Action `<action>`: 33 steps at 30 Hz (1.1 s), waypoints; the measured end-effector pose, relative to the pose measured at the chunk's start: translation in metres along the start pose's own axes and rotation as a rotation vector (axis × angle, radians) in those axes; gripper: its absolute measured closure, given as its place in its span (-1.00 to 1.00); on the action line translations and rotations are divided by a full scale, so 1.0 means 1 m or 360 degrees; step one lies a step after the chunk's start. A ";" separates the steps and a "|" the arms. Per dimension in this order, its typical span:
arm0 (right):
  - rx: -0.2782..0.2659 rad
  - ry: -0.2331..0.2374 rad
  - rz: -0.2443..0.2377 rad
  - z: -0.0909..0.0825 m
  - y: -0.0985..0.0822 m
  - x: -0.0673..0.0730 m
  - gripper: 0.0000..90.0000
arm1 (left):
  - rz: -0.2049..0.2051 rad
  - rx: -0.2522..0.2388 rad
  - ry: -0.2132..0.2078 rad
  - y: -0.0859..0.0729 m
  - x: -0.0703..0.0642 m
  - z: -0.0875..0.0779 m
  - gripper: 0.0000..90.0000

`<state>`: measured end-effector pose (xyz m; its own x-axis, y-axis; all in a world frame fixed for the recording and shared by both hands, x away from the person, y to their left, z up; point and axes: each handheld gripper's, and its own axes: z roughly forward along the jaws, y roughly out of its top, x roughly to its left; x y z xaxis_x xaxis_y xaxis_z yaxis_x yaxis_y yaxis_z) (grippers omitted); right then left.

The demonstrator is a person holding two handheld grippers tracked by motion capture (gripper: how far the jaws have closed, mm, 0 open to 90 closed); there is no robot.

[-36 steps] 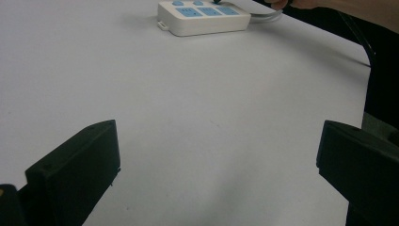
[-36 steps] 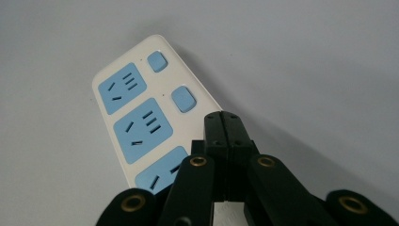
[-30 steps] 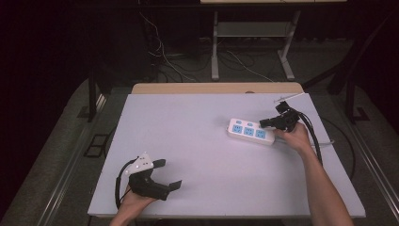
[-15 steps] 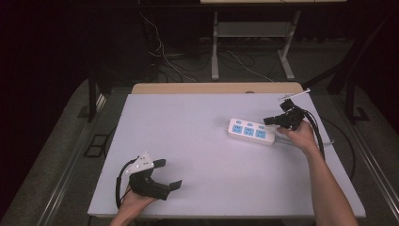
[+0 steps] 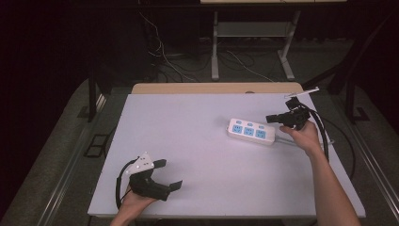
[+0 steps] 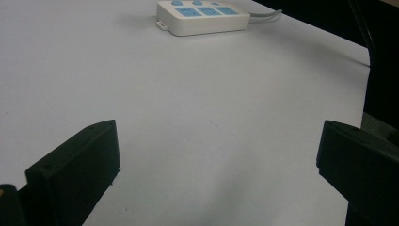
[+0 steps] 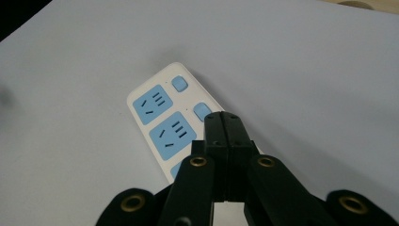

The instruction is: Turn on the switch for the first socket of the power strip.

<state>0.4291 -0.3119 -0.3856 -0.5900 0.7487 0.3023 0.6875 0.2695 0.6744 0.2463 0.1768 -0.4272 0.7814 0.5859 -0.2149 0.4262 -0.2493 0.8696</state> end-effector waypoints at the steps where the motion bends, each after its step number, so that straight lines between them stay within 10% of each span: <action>1: 0.0002 -0.0003 0.0000 -0.001 0.000 0.002 1.00 | 0.0002 0.0000 0.0001 0.000 0.000 0.000 -1.00; 11: -0.0033 -0.0015 -0.0006 -0.014 0.001 0.019 0.96 | 0.0004 -0.0006 -0.0008 0.000 -0.001 -0.001 -1.00; 20: -0.0148 -0.0024 0.0038 -0.025 -0.003 0.040 -0.34 | 0.0001 -0.0008 -0.0003 0.000 -0.001 -0.001 -1.00; 33: -0.0181 0.0076 0.0051 -0.025 -0.027 0.053 -1.00 | 0.0003 -0.0007 -0.0003 0.000 -0.001 0.000 -1.00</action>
<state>0.3687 -0.2943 -0.3704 -0.5899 0.7253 0.3549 0.6555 0.1735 0.7350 0.2455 0.1764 -0.4265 0.7830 0.5840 -0.2140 0.4226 -0.2471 0.8720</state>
